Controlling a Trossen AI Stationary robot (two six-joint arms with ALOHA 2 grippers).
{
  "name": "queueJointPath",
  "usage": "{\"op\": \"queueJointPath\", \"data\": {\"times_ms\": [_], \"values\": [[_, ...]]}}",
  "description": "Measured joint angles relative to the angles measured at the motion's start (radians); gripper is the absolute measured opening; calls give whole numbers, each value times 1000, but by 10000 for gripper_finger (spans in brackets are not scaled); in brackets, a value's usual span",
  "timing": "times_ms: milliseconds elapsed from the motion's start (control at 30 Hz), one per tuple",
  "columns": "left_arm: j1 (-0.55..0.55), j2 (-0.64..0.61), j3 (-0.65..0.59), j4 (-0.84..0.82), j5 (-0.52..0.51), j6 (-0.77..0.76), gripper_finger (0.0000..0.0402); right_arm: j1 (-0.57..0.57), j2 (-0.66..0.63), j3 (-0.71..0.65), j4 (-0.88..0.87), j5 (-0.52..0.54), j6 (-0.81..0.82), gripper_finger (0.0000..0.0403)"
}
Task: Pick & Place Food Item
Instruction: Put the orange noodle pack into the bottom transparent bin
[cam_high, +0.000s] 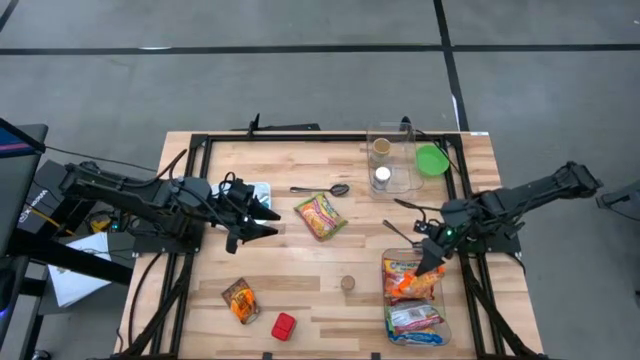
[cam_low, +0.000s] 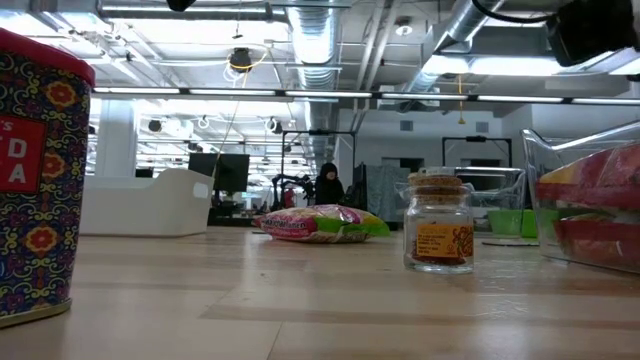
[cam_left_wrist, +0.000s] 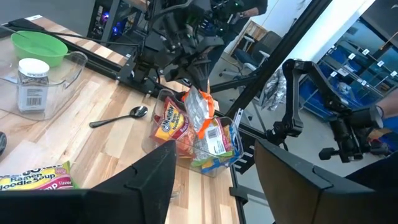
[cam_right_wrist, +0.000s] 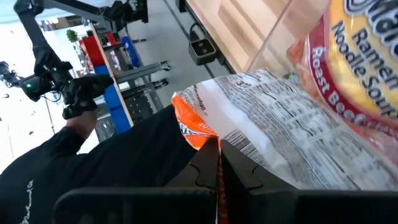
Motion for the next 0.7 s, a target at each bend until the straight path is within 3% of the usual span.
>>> {"op": "queueJointPath", "data": {"times_ms": [700], "values": [[0,0,0,1,-30,-5,182,-4,-11,-71,-1,73,-107,0]]}}
